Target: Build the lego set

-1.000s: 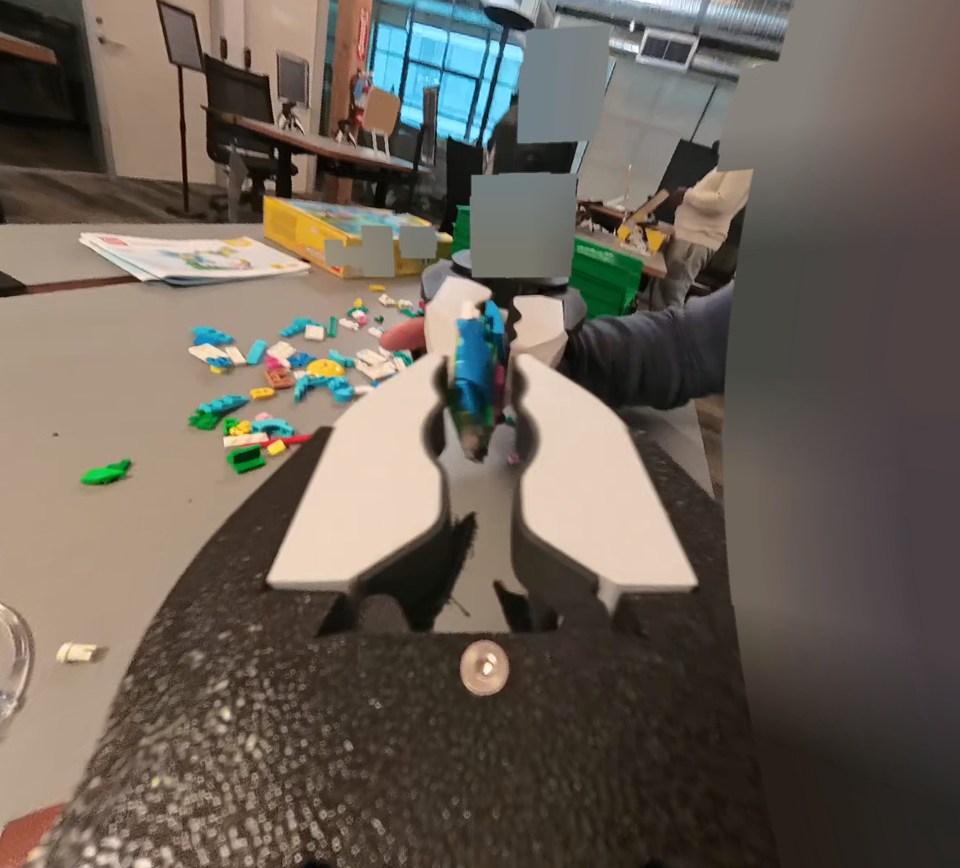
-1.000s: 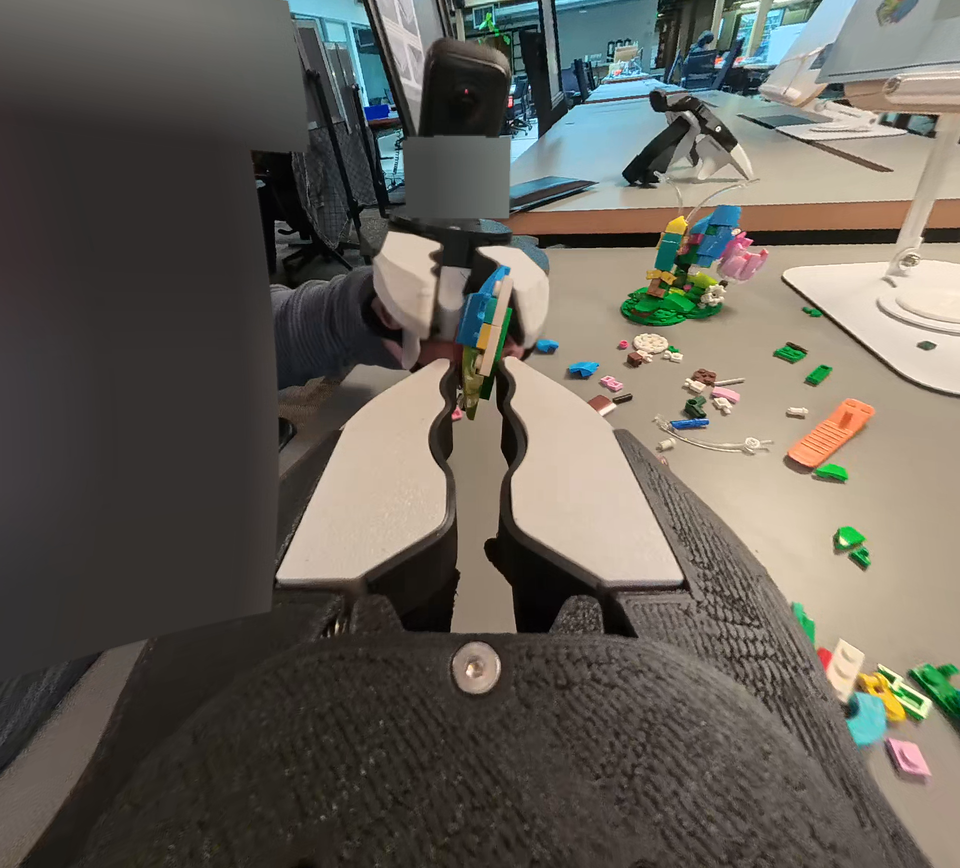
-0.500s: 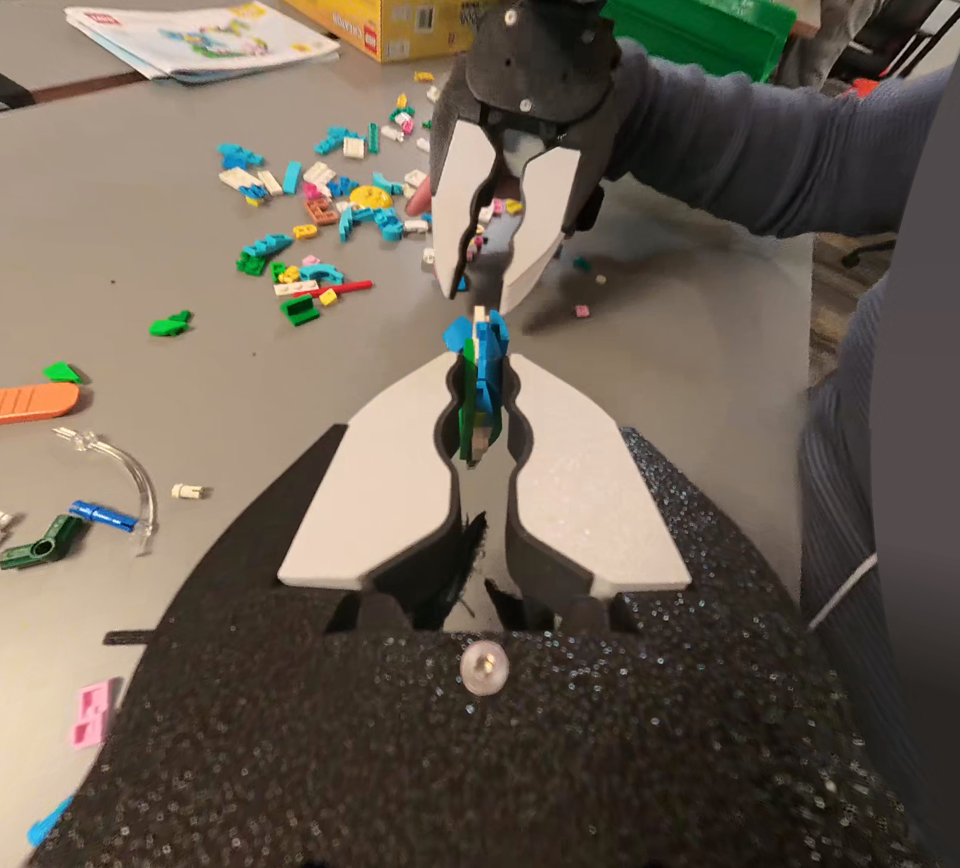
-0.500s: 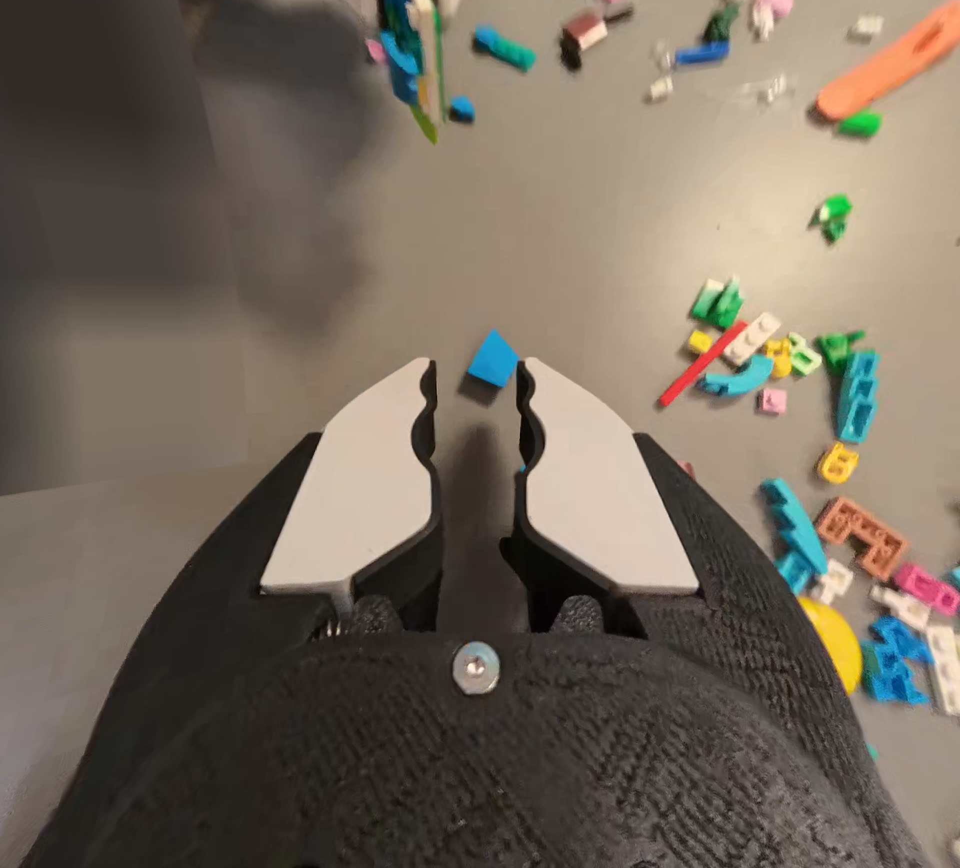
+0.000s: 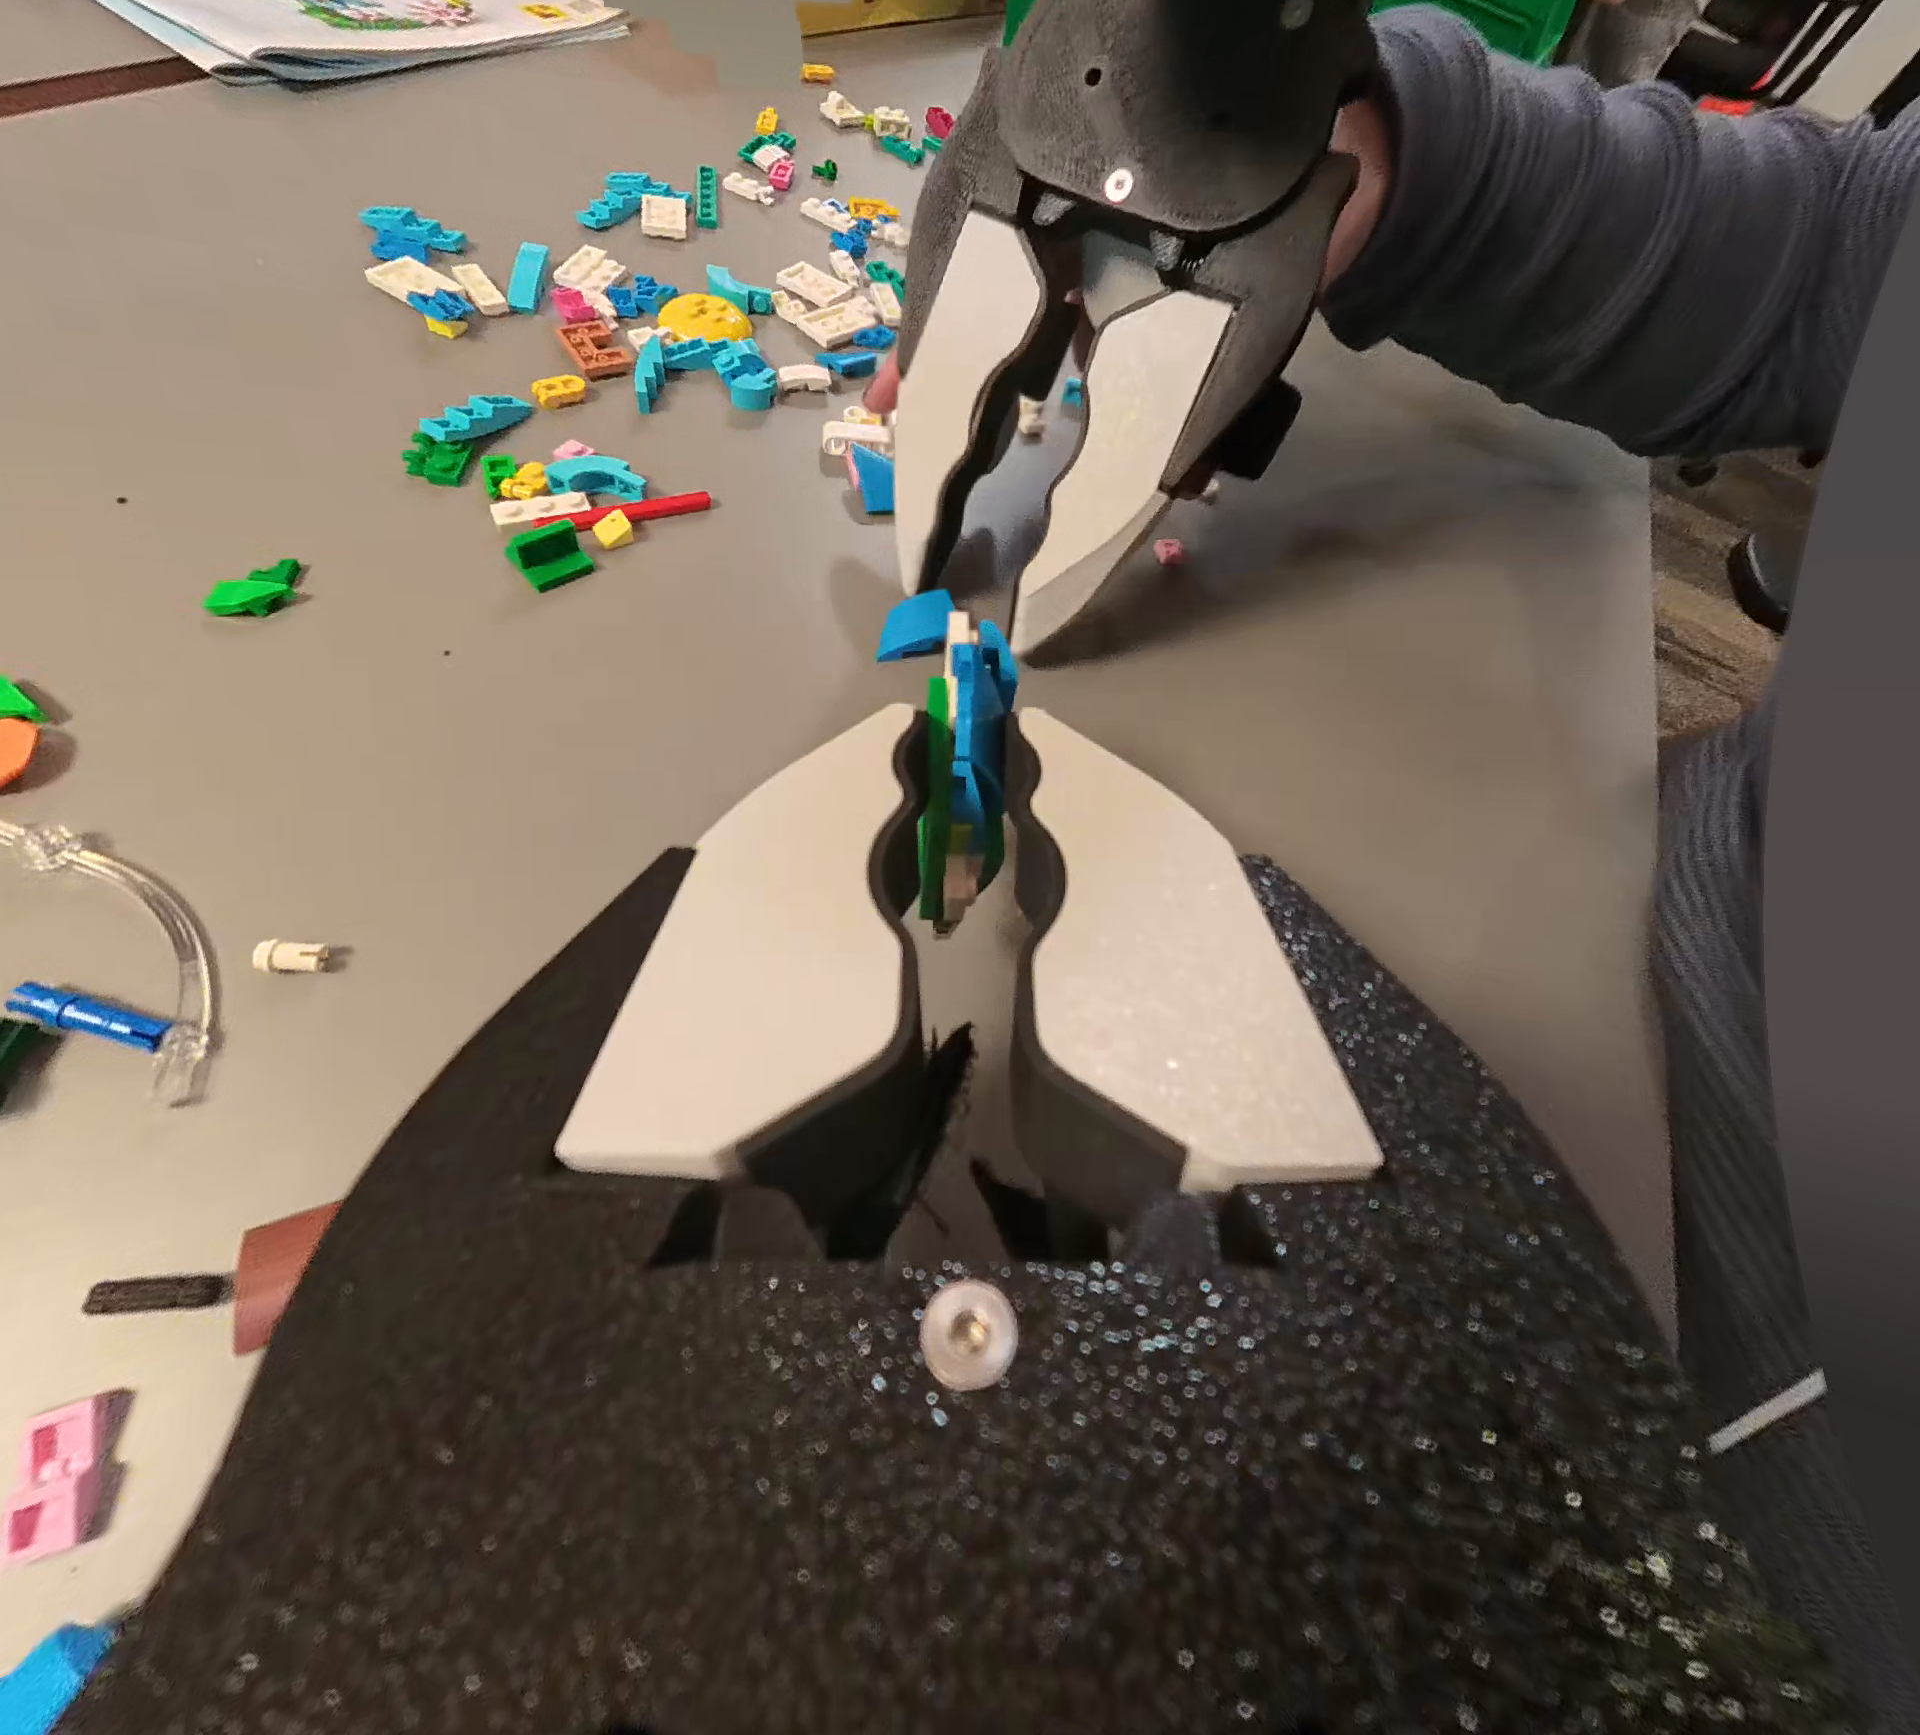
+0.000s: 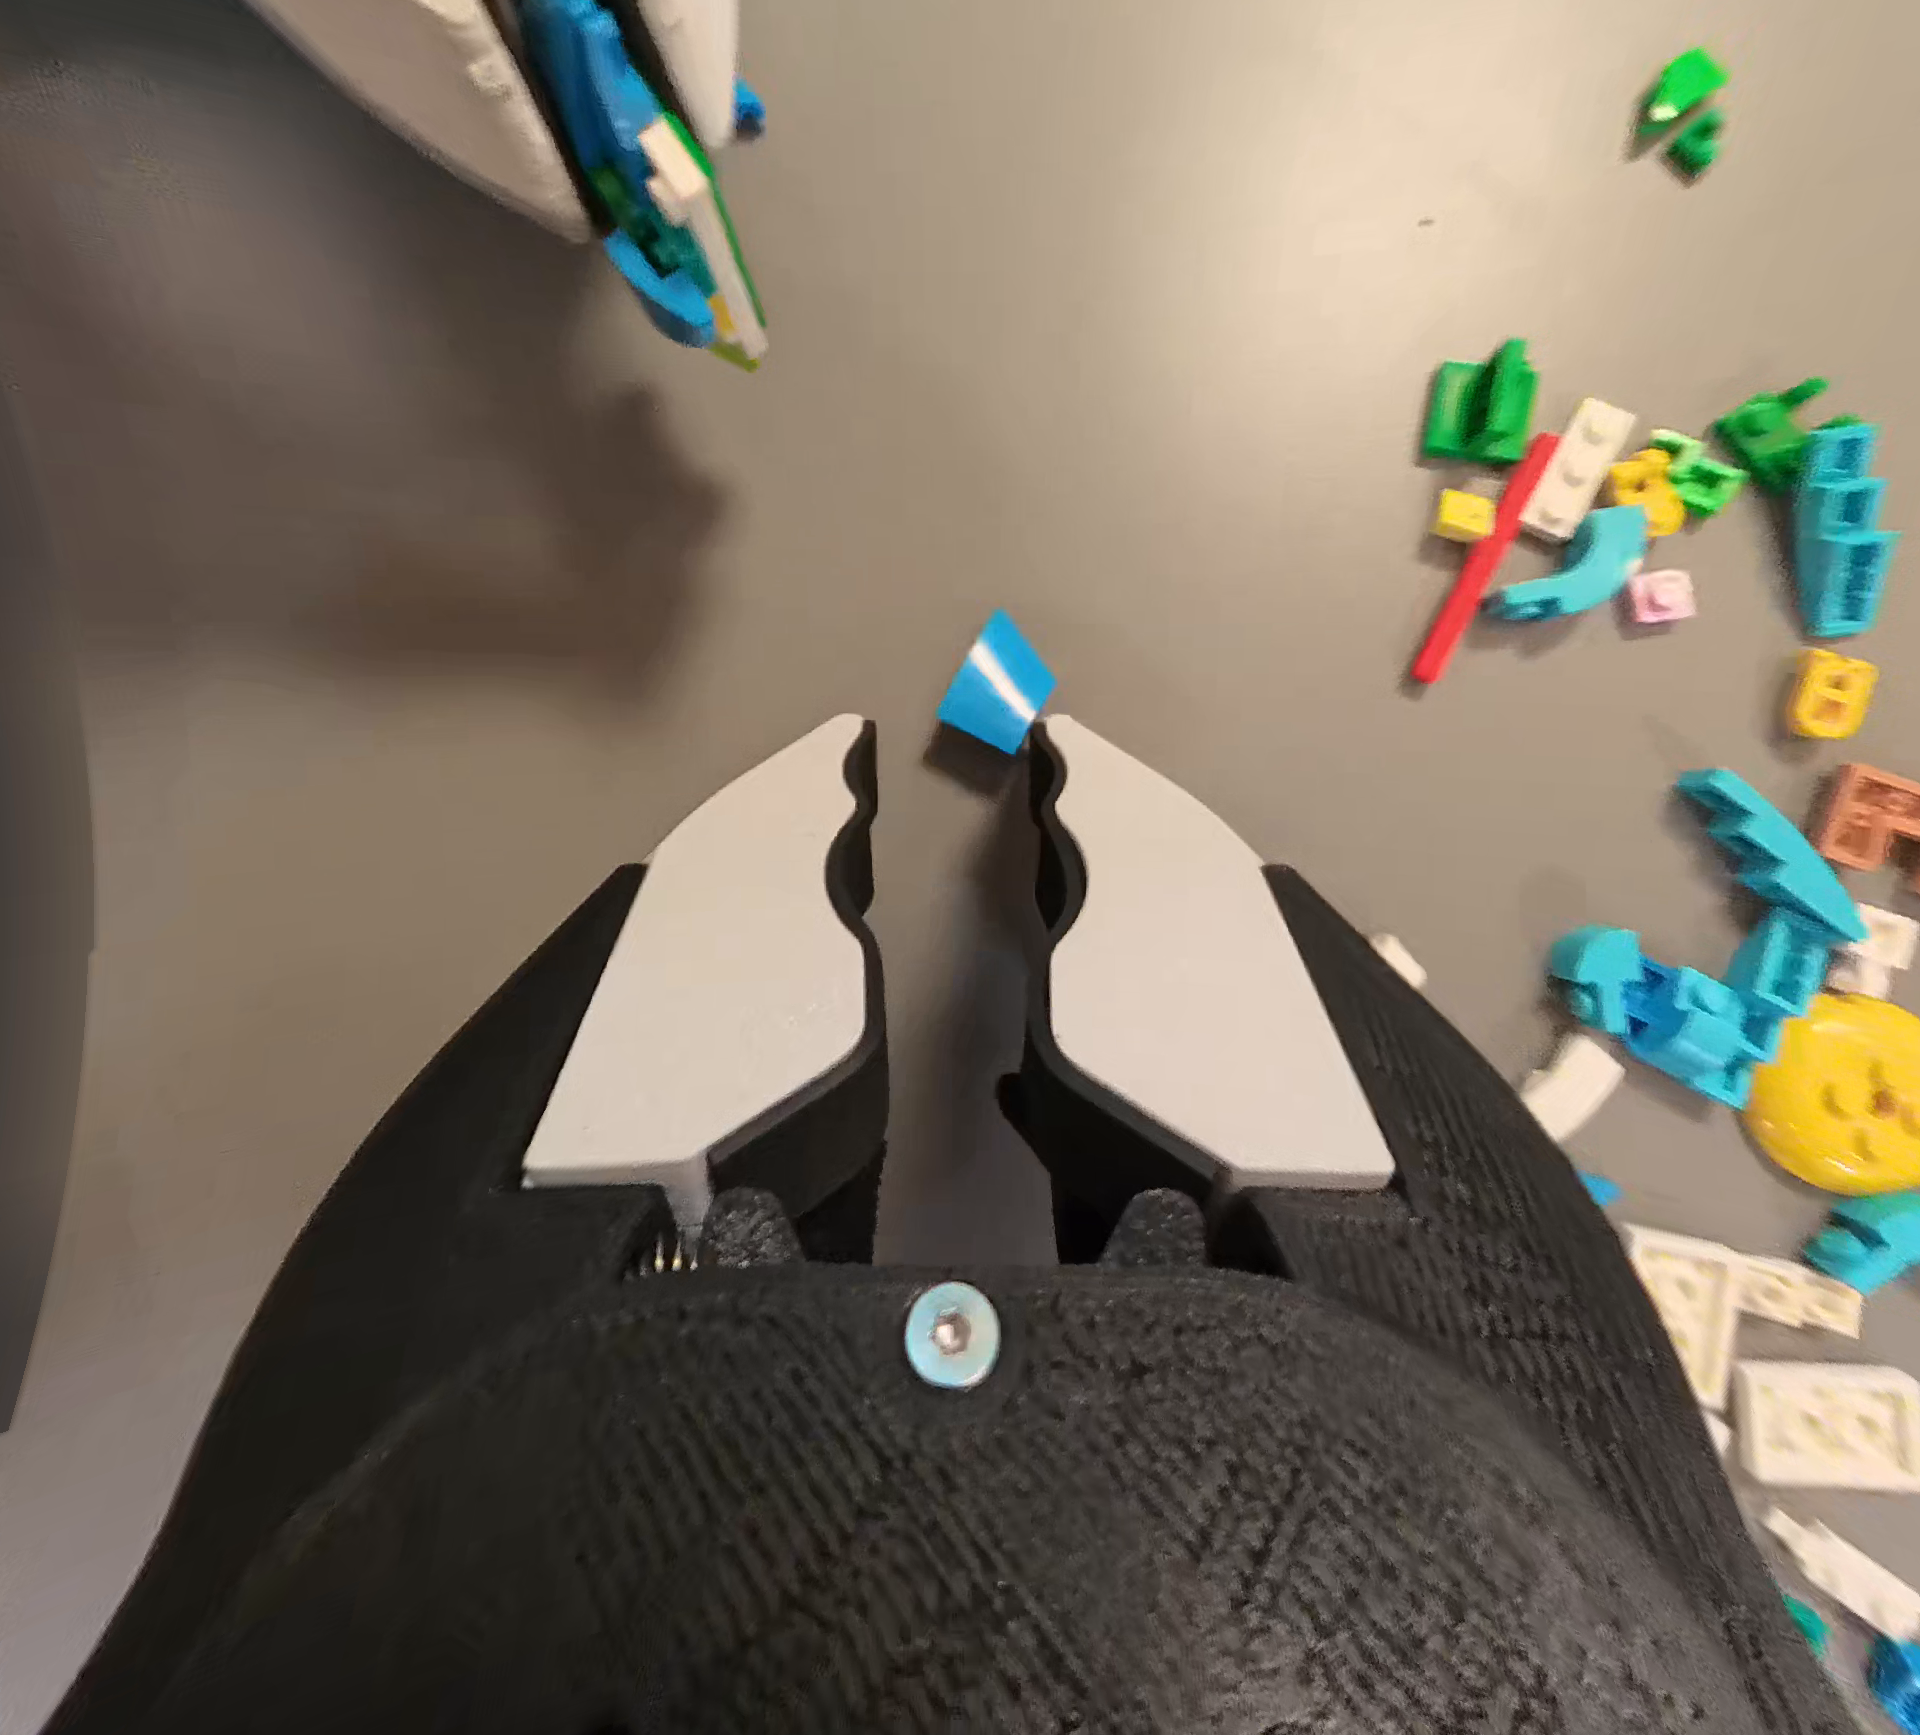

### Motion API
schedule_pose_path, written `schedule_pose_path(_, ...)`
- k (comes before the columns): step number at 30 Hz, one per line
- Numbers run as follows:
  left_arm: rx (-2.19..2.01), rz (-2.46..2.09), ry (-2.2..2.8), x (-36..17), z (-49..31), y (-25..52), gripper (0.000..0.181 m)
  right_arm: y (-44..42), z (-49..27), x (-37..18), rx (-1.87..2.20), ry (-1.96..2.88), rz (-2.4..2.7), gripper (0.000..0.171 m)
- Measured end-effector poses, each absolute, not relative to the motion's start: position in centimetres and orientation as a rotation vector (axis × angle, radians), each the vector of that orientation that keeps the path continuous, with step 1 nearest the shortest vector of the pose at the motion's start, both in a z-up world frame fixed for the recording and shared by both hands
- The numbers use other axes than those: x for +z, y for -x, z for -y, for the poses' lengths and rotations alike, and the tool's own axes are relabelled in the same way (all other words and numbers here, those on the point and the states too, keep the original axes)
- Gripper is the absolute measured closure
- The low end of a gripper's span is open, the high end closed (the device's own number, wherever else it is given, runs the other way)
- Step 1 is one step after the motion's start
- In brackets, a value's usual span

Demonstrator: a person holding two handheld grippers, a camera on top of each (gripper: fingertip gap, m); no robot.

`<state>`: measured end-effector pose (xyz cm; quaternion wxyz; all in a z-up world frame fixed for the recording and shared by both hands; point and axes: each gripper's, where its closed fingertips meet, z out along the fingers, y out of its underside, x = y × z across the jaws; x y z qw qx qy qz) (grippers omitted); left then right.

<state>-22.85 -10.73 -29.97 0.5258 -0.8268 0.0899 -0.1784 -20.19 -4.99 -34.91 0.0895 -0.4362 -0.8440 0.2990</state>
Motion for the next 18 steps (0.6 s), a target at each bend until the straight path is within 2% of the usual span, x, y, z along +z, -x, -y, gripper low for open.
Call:
schedule_pose_path(6, -0.517, -0.196, 1.936, -29.9, 11.1, 22.0, 0.168, 21.0, 4.1, -34.5, 0.887, 1.223, 2.508, 0.150)
schedule_pose_path(12, -0.606, -0.212, 1.929, -29.9, 11.6, 21.4, 0.168, 21.0, 3.8, -33.4, 1.075, 0.755, 2.686, 0.149)
schedule_pose_path(18, -0.648, -0.215, 1.928, -29.8, 11.8, 21.1, 0.168, 20.6, 4.2, -33.8, 1.192, 0.792, 2.959, 0.143)
